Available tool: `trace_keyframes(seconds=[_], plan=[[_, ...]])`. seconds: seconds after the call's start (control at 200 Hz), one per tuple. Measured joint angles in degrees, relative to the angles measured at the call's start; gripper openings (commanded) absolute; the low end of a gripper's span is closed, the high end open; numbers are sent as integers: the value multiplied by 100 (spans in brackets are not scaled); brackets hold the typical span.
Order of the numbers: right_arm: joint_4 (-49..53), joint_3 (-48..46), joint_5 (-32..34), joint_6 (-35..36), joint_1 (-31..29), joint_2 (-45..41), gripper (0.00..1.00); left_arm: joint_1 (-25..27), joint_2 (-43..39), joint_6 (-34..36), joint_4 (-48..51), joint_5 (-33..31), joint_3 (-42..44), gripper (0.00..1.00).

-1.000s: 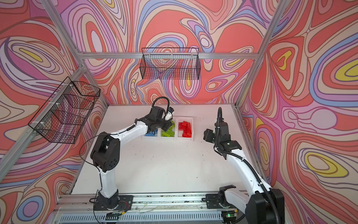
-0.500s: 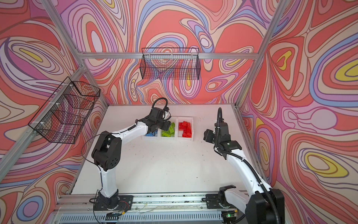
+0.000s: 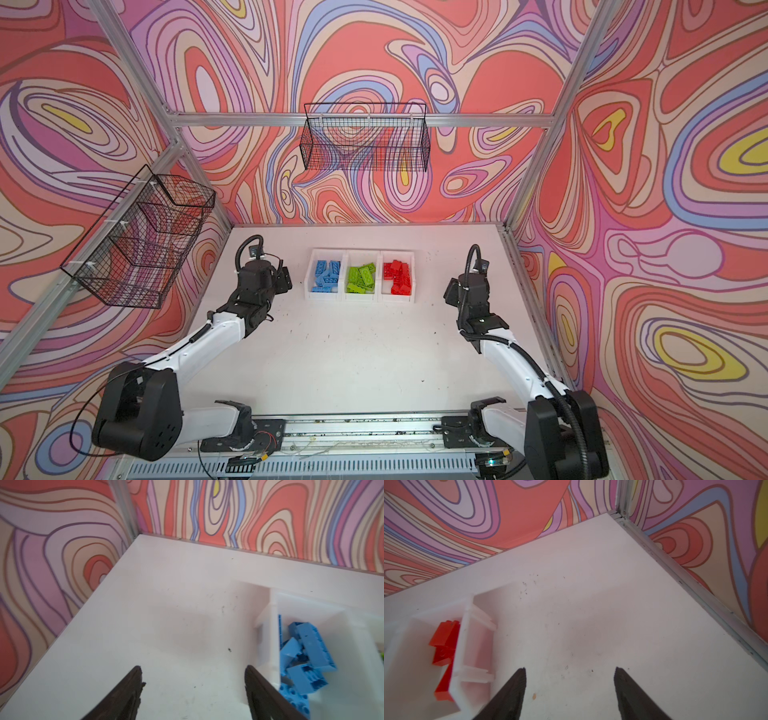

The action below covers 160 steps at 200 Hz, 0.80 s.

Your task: Sort the legos into containers by color

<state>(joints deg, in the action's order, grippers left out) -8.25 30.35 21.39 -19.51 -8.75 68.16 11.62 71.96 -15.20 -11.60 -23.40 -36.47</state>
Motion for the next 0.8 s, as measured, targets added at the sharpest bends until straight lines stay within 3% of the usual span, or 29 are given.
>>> trace_keyframes(seconds=[0.18,0.406,0.551,0.801], plan=[[-1681,-669,782,459,7,872,71,-2,-232,212,-957,-697,1145,81],[-3429,-791,1209,874,7,1805,70,-31,715,1176,-3027,-741,1818,80],[-4590,-946,1156,1204,26,2181,70,-203,1318,1517,-4006,-402,2011,81],[-5574,-977,282,1563,205,2822,72,-549,1661,1585,-4428,439,1921,82]])
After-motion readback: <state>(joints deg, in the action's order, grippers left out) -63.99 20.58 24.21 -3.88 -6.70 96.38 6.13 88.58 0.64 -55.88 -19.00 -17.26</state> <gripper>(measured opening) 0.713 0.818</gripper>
